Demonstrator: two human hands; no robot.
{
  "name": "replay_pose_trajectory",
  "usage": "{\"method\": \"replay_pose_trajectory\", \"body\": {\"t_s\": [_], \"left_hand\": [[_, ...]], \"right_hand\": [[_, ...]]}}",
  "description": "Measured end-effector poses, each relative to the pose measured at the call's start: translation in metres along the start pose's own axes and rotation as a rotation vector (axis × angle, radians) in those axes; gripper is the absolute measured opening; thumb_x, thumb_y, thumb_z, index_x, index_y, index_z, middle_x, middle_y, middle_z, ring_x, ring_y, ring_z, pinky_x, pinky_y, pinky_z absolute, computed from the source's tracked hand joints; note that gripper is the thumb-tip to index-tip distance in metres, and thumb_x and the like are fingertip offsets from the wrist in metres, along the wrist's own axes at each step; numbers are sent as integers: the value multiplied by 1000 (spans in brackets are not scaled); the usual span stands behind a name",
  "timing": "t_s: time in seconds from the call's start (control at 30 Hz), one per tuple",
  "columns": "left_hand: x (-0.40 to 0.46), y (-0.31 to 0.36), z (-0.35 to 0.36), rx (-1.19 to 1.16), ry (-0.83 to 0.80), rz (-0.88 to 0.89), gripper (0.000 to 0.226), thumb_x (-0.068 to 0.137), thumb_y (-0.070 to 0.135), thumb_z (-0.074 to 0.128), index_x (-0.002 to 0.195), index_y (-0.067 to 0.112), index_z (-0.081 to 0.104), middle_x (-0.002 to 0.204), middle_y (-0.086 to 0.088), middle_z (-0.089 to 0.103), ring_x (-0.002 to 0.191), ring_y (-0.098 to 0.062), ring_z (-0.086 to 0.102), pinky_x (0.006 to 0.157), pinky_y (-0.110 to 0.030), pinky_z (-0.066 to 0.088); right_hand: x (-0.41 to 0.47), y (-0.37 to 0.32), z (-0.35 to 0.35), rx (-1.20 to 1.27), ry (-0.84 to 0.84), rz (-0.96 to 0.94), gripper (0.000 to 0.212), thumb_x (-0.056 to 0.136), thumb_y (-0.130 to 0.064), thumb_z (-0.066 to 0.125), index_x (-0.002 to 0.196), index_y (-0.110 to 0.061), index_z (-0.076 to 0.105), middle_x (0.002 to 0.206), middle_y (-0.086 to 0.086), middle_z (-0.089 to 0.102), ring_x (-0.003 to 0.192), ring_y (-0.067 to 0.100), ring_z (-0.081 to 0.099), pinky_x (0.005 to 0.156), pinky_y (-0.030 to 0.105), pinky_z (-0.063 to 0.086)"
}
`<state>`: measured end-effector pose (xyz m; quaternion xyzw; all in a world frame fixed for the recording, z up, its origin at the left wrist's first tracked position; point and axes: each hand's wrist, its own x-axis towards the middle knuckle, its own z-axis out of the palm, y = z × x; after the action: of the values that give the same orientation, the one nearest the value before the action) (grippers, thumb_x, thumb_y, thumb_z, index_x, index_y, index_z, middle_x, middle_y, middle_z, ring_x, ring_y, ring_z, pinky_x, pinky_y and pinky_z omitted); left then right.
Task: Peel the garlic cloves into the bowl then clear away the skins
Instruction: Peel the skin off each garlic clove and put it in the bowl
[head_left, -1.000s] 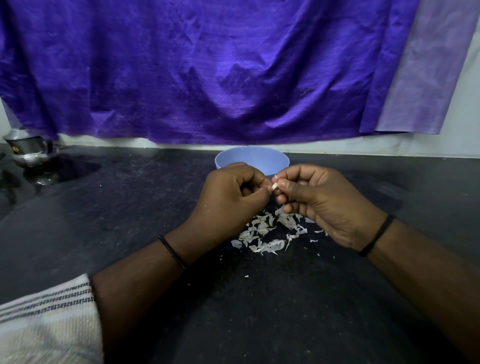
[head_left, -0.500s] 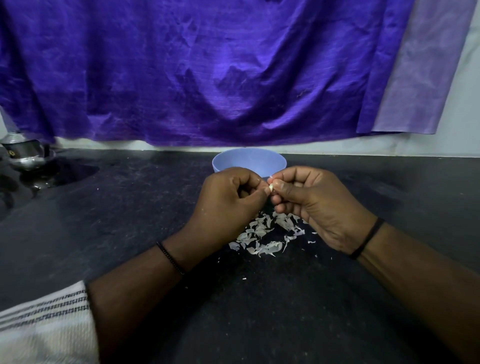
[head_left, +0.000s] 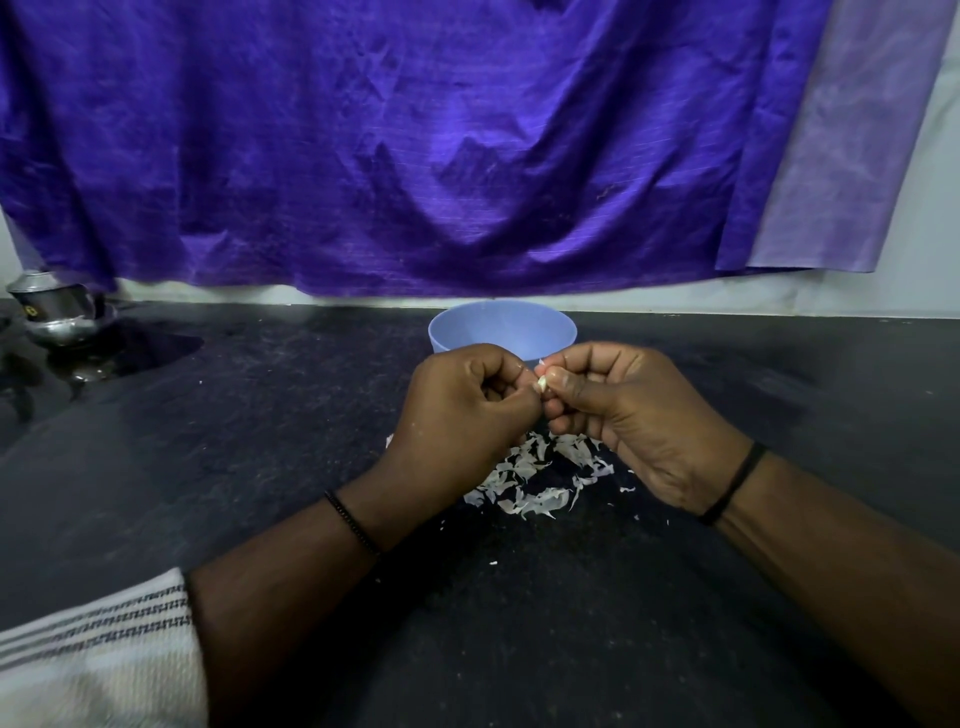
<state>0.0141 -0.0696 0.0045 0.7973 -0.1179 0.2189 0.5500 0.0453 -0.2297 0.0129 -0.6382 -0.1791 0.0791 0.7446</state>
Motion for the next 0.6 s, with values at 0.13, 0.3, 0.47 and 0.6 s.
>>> {"method": "replay_pose_trajectory", "body": {"t_s": [0.13,0.3,0.47,0.6], "left_hand": [[0,1,0,-53,-7,-42,11,88,2,66,77,3,68,54,-8,65,47,-16,60,49,-32,54],[2,-3,0,15,13,-37,12,87,4,67,76,5,68,52,-2,63,45,-11,58,48,-29,52],[3,-6,-1,55,42,-35,12,87,7,68,75,6,68,54,1,63,46,-11,57,48,-28,50],[5,-8,-2,71,41,-28,13,86,10,70,74,9,68,55,0,65,48,-12,58,50,-34,52]], "right_hand": [[0,0,-1,36,-26,16,9,83,-2,66,91,0,69,71,7,71,62,10,63,58,20,57],[-1,2,0,-106,50,-68,12,88,-3,68,98,-1,73,75,7,74,66,13,65,58,21,56],[-2,5,2,-288,66,-162,15,95,-5,62,101,-7,75,82,6,75,71,16,68,62,24,57],[-2,7,3,-388,45,-188,17,93,-10,66,106,-13,76,90,4,76,79,18,71,68,28,59]]}}
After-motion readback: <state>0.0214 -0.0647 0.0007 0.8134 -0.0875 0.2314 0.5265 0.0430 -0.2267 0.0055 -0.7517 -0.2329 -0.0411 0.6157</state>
